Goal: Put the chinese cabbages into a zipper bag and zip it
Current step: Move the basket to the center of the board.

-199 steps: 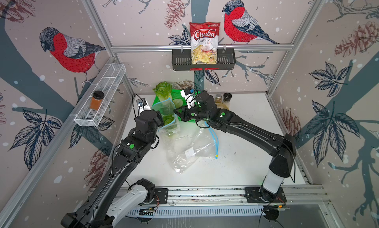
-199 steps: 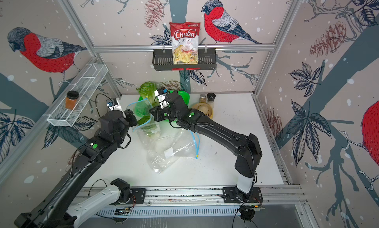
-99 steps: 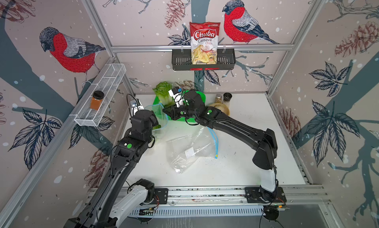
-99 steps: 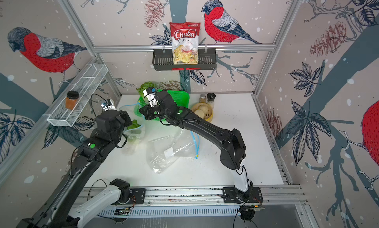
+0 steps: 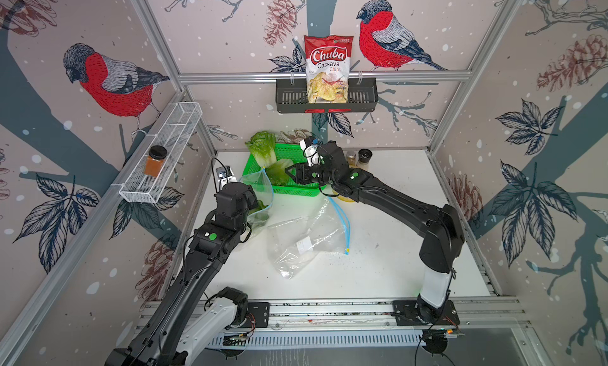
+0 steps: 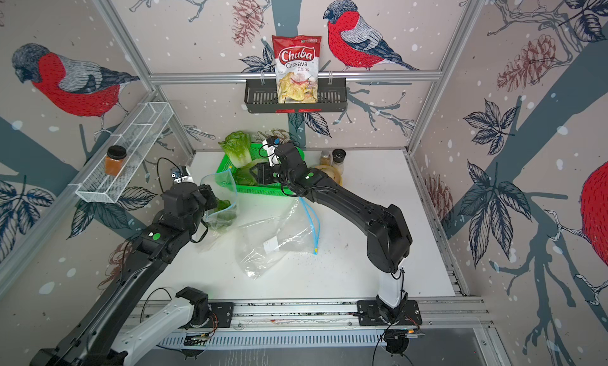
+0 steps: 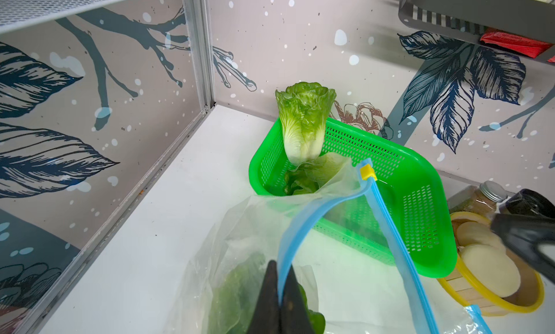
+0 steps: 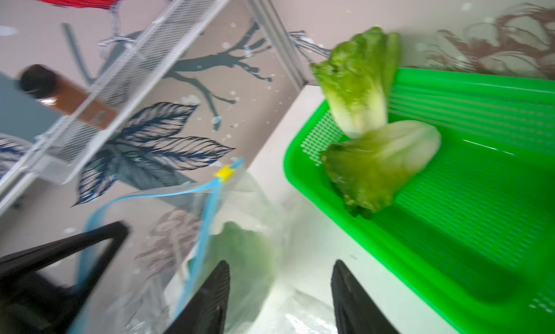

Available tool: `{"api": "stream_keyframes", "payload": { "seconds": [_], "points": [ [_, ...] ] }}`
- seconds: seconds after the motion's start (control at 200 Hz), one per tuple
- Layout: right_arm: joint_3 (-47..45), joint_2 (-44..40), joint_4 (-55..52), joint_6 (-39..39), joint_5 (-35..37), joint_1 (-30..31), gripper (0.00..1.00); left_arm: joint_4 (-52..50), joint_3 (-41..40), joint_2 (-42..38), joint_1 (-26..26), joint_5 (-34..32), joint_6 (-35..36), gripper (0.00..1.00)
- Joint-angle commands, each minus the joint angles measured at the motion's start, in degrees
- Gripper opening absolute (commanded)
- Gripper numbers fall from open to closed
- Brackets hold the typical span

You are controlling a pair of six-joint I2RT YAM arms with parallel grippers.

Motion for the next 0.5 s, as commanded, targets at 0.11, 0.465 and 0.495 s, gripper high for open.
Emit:
{"api": "stream_keyframes", "payload": {
  "seconds": [0.11,0.465,0.495],
  "points": [
    [4.17,8.12,-5.34,0.54,5.70,-1.73,0.62,1.15,0.45,0.00,0.12,5.55,-0.28,0.03],
    [16.85,21.96,-16.31,1.33,11.12,-3.33,0.66,1.11,-1.13,-1.14,0.14,4.91,-1.82,0.03],
    [17.85,22.93,-17.38,1.40,11.08,-3.51,0.66,1.04,-1.21,-1.20,0.12,4.89,-1.89,0.03]
  ]
}}
